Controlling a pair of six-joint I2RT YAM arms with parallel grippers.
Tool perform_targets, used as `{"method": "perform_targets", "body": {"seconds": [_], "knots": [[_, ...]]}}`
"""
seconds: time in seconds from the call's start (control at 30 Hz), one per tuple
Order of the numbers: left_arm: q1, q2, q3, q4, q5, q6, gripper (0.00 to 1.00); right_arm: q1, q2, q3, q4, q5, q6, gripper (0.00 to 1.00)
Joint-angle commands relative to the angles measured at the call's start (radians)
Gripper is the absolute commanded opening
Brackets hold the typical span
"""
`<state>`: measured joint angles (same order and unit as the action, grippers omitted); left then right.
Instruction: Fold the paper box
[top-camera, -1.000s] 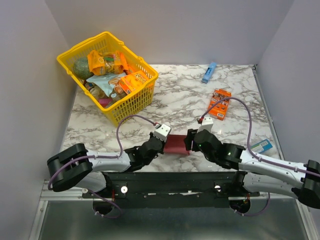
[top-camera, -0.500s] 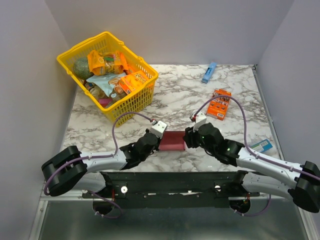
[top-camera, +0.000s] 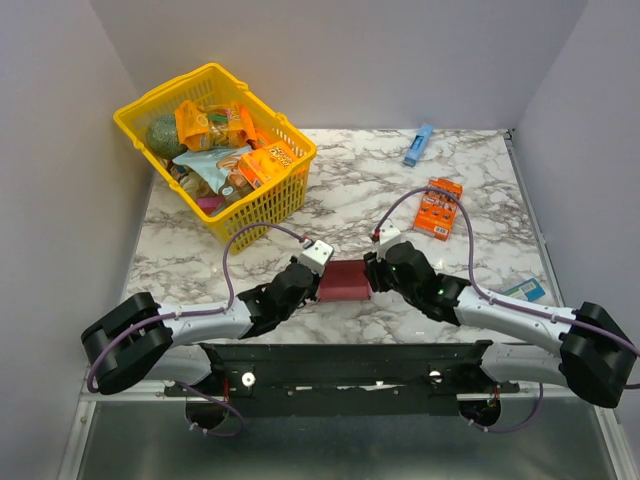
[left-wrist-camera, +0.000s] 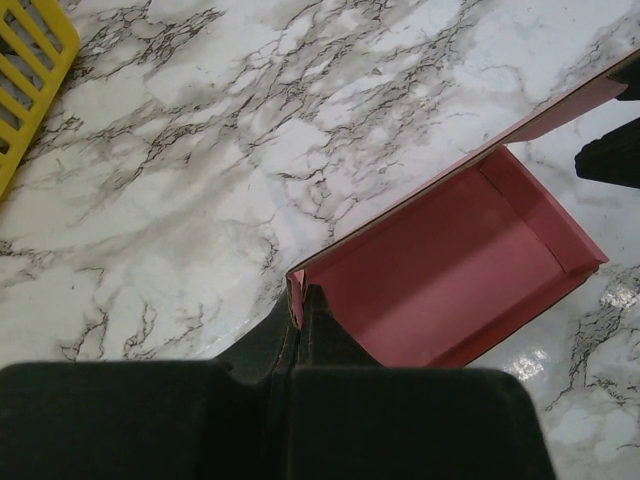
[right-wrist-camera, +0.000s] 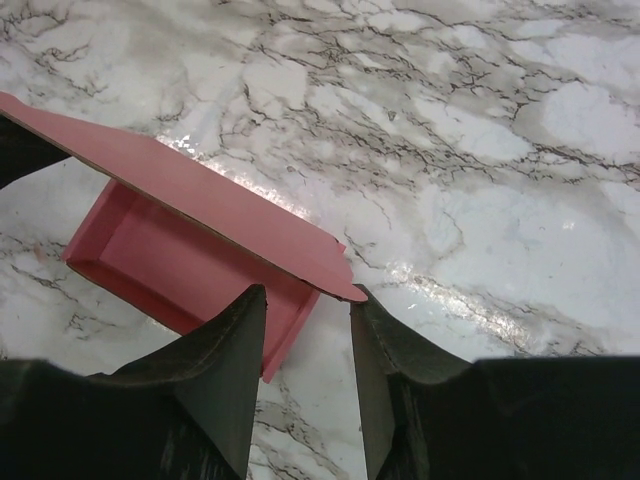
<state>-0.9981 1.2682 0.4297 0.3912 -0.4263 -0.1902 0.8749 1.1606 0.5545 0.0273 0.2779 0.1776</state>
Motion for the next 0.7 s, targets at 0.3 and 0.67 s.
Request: {"method": "perform_targets", "body": {"seconds": [0.3, 0.67], "knots": [[0.019, -0.004, -0.016, -0.069, 0.041, 0.015, 0.00, -0.039, 0.041, -0.008, 0.098, 0.070, -0.047, 0.54], [0.029, -0.001, -0.012, -0.072, 0.054, 0.015, 0.00, -0.048, 0.036, -0.016, 0.135, -0.011, -0.061, 0.47]]}}
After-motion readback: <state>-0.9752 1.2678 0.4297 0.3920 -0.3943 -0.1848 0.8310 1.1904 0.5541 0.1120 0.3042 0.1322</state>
